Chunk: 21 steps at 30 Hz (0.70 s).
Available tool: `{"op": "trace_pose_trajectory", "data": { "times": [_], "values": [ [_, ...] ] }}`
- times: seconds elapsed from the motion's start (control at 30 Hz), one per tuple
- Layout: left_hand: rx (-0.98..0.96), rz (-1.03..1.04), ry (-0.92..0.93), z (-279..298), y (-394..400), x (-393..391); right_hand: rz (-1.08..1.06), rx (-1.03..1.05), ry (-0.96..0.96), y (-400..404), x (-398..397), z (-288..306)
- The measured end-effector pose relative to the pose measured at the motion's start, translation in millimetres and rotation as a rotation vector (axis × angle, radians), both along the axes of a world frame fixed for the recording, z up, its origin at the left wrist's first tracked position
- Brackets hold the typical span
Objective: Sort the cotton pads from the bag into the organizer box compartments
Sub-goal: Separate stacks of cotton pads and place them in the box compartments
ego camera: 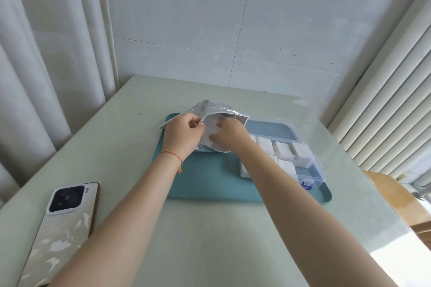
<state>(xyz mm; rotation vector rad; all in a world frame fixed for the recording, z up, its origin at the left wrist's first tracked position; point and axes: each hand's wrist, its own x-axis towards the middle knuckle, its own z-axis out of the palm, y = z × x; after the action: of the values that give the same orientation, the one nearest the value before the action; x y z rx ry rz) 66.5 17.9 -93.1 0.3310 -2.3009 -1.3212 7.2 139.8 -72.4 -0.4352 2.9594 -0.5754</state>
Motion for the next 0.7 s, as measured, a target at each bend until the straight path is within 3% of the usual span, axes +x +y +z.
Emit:
{"op": "trace_pose_trajectory", "data": {
  "times": [0.07, 0.2, 0.33, 0.5, 0.7],
  "values": [
    [0.01, -0.006, 0.005, 0, -1, -1, 0.001, 0.051, 0.026, -6, -2, -11],
    [0.011, -0.041, 0.006, -1, -2, -2, -0.028, -0.043, -0.035, -15, -7, -23],
    [0.052, -0.073, 0.001, -1, -3, -3, -0.083, -0.236, -0.09, -16, -10, -19],
    [0.065, -0.085, 0.002, -2, -4, -3, -0.275, -0.634, -0.299, -17, -15, -21],
    [0.053, -0.075, -0.007, -2, -4, -2, -0.338, -0.751, -0.4, -15, -13, -18]
  ]
}}
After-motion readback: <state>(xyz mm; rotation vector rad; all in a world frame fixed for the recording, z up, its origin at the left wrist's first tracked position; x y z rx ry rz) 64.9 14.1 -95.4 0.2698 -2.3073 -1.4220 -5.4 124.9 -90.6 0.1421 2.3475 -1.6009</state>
